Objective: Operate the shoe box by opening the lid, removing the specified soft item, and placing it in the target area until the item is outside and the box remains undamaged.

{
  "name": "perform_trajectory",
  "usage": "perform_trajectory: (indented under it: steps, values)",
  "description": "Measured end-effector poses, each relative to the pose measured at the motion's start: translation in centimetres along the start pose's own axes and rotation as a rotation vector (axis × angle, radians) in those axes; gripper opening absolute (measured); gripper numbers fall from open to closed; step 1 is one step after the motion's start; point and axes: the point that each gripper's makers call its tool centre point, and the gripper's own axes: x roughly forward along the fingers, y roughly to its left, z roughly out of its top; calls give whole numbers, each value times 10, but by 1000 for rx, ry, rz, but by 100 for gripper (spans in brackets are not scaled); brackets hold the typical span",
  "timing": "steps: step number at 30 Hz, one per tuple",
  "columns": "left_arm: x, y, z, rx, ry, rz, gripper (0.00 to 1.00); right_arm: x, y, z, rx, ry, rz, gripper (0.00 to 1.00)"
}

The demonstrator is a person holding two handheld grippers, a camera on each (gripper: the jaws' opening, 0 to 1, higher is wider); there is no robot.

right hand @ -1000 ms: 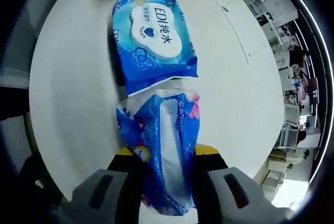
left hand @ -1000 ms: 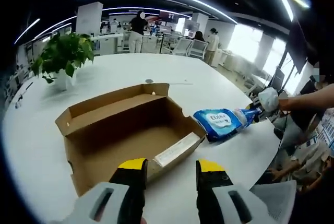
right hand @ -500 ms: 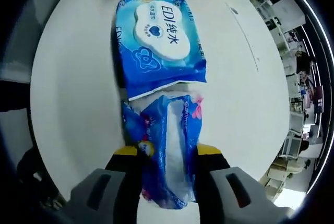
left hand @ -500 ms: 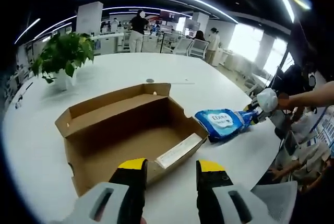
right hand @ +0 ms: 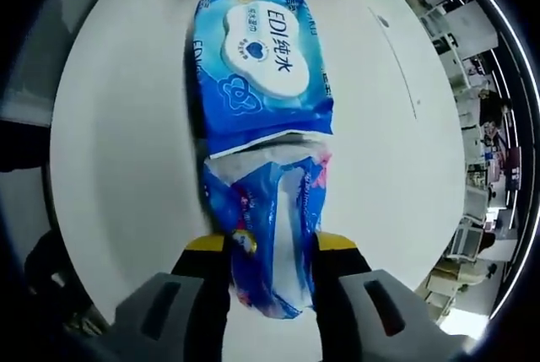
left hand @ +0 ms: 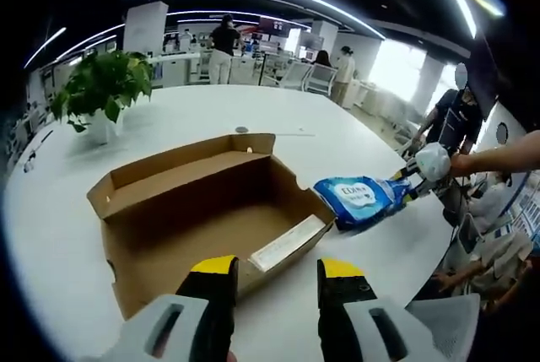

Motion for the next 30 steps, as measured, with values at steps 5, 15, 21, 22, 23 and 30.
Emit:
perform_trajectory:
  steps: [5,15,21,22,23,30]
  values:
    - [-2,0,-2,-2,-4,-3,38,-5,1,0,3,-2,-8,33]
    - [-7,2,-5,-4,-10,-15,38,-18,-6,-3,29,8,-47,29]
    - [-12,6,-4,-5,-22,-18,38,-27,-6,-1,33,11,-65,28]
    - [-12,7,-4,-6,-24,-19,38,-29,-6,-1,36,12,-67,27]
    - [-13,6,-4,-6,-26,-19,38,-31,-5,0,39,13,-68,27]
    - [-17,9,-7,-6,-30,-26,38,-38,-3,0,56,16,-83,27]
